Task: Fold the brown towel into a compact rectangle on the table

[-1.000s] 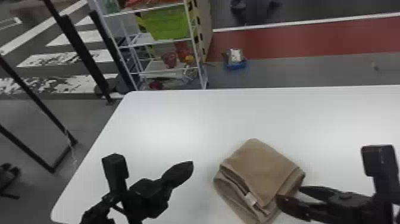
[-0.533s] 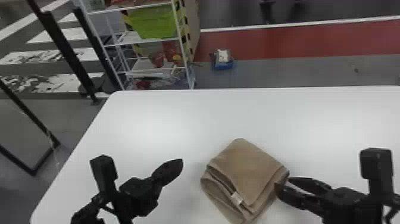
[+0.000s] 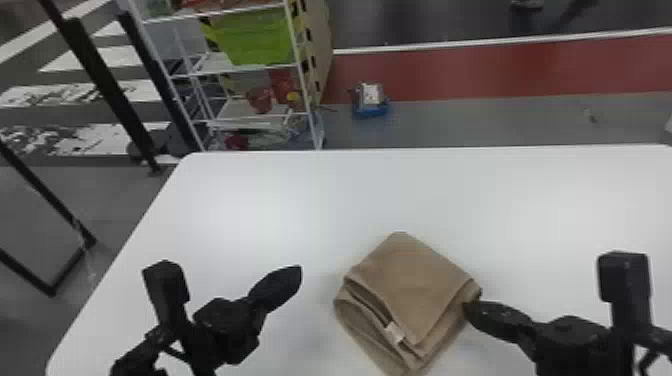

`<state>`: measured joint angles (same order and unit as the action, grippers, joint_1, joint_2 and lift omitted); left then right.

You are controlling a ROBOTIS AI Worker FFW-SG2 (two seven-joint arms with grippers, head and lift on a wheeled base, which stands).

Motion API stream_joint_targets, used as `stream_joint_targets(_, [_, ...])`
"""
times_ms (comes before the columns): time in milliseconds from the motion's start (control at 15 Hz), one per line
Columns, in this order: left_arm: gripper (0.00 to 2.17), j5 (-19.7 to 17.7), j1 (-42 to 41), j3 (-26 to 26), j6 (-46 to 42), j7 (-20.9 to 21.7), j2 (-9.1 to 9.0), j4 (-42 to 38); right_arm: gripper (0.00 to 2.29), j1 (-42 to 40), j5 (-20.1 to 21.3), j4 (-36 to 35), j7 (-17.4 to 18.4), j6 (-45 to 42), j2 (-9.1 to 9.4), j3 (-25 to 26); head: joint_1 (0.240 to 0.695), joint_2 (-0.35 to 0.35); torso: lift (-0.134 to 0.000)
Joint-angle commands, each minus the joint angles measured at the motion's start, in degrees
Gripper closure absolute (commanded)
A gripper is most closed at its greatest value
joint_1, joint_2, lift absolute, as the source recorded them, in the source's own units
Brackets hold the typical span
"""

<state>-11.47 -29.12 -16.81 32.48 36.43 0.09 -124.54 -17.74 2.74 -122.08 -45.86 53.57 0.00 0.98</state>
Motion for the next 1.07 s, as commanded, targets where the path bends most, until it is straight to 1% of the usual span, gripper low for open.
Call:
stream_joint_targets(0, [1.70, -0.05, 0.03, 0.02, 0.00, -0.04, -0.24, 0.00, 1.43, -0.19, -0.37, 0.18, -0.02, -0.52, 0.05, 0.61, 0.695, 0.202, -0.124])
stream_joint_targets(200, [1.70, 0.13, 0.03, 0.28, 0.00, -0.04, -0.24, 0.09, 1.43, 1.66, -0.37, 2.73, 0.16, -1.04, 0.05, 1.66, 0.695, 0.194, -0.124])
stream_joint_targets(333, [1.70, 0.13, 0.03, 0.20, 0.00, 0.14, -0.24, 0.00, 1.42, 4.74, -0.28, 5.36, 0.16, -1.57, 0.05, 1.75, 0.695, 0.179, -0.124])
stream_joint_targets(400, [1.70, 0.13, 0.03, 0.20, 0.00, 0.22, -0.24, -0.09, 1.36, 6.41, -0.37, 6.51, 0.16, -1.57, 0.05, 1.57, 0.695, 0.175, -0.124])
stream_joint_targets(600, [1.70, 0.13, -0.33, 0.02, 0.00, 0.31, -0.24, -0.35, 1.01, 11.24, -0.98, 10.46, -1.07, -2.10, 0.05, 0.52, 0.695, 0.172, -0.124])
stream_joint_targets(667, [1.70, 0.13, -0.50, -0.07, 0.18, 0.31, -0.24, -0.53, 0.83, 12.21, -0.98, 11.52, -1.16, -3.51, 0.05, -0.01, 0.695, 0.176, -0.124])
stream_joint_targets(733, [1.70, 0.13, -0.59, -0.16, 0.35, 0.40, -0.24, -0.62, 0.79, 13.79, -0.72, 13.10, -1.34, -4.74, 0.05, -0.62, 0.695, 0.180, -0.124])
stream_joint_targets(800, [1.70, 0.13, -0.50, -0.16, 0.53, 0.40, -0.24, -0.79, 0.79, 15.55, -0.45, 14.68, -1.78, -4.21, 0.05, -1.15, 0.695, 0.185, -0.124])
stream_joint_targets(867, [1.70, 0.13, -0.50, -0.16, 0.70, 0.40, -0.24, -1.14, 0.74, 16.07, -0.19, 14.85, -1.95, -3.33, 0.05, -1.68, 0.695, 0.189, -0.124])
stream_joint_targets(933, [1.70, 0.04, -0.59, -0.07, 1.05, 0.31, -0.24, -1.50, 0.56, 15.72, 0.07, 14.42, -2.30, -2.80, 0.05, -1.94, 0.695, 0.194, -0.124])
stream_joint_targets(1000, [1.70, -0.05, -0.76, 0.02, 1.76, 0.40, -0.24, -2.11, 0.46, 14.49, 0.95, 12.75, -2.66, -1.92, 0.05, -1.59, 0.695, 0.199, -0.124])
